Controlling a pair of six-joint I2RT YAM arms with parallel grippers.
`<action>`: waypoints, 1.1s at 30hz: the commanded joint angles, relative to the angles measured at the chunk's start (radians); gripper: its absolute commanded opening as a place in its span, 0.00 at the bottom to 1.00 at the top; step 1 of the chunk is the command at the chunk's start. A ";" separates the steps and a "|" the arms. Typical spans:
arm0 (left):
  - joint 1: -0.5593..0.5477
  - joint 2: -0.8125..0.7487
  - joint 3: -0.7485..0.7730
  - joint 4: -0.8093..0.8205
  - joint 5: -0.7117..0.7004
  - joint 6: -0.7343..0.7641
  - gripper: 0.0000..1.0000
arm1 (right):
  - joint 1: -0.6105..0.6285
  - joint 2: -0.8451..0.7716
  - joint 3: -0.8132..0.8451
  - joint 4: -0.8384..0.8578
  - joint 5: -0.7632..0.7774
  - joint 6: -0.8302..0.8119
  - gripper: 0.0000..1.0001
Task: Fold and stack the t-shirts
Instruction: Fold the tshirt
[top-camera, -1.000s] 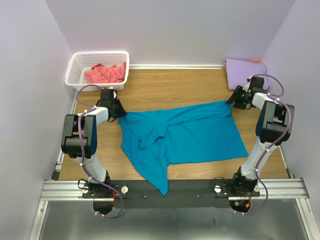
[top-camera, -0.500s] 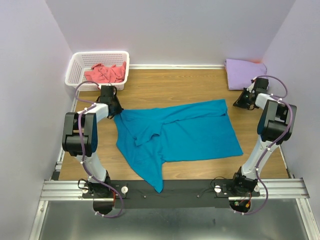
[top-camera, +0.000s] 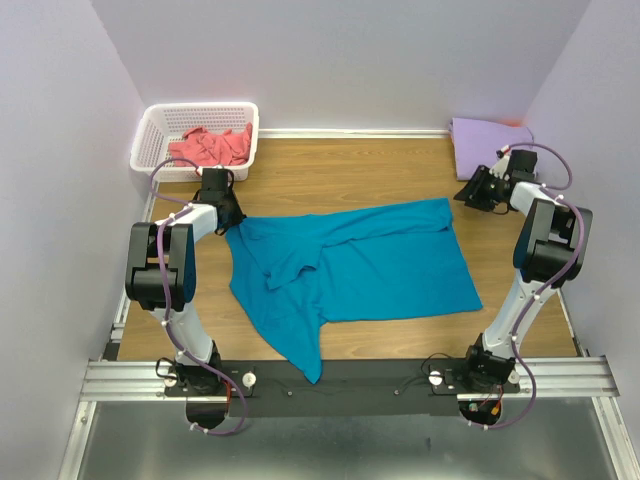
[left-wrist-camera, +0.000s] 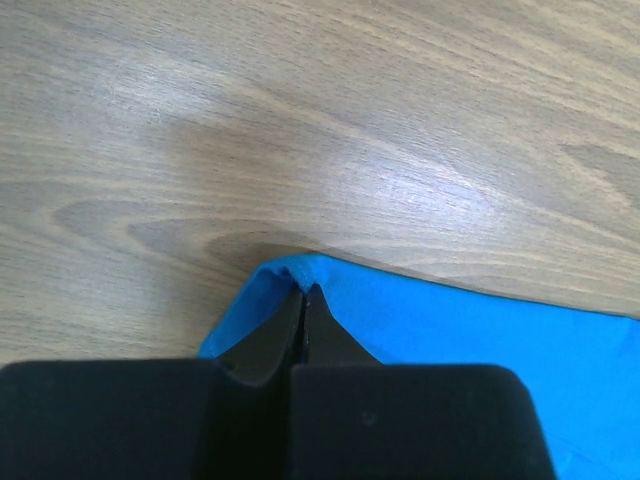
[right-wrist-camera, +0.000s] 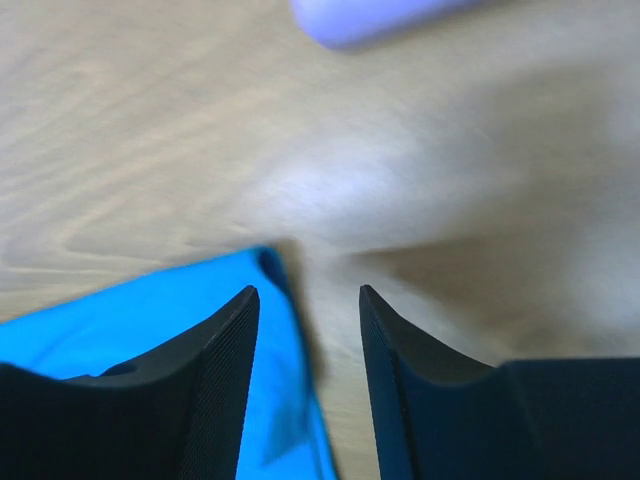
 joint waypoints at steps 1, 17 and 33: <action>0.005 0.017 0.014 0.006 -0.013 0.016 0.00 | 0.025 0.075 0.072 0.014 -0.135 -0.015 0.53; 0.005 0.031 0.014 0.010 -0.017 0.016 0.00 | 0.042 0.170 0.074 0.016 -0.220 -0.041 0.37; 0.059 0.007 0.010 -0.054 -0.098 -0.011 0.00 | 0.022 0.169 0.103 0.013 -0.023 -0.061 0.01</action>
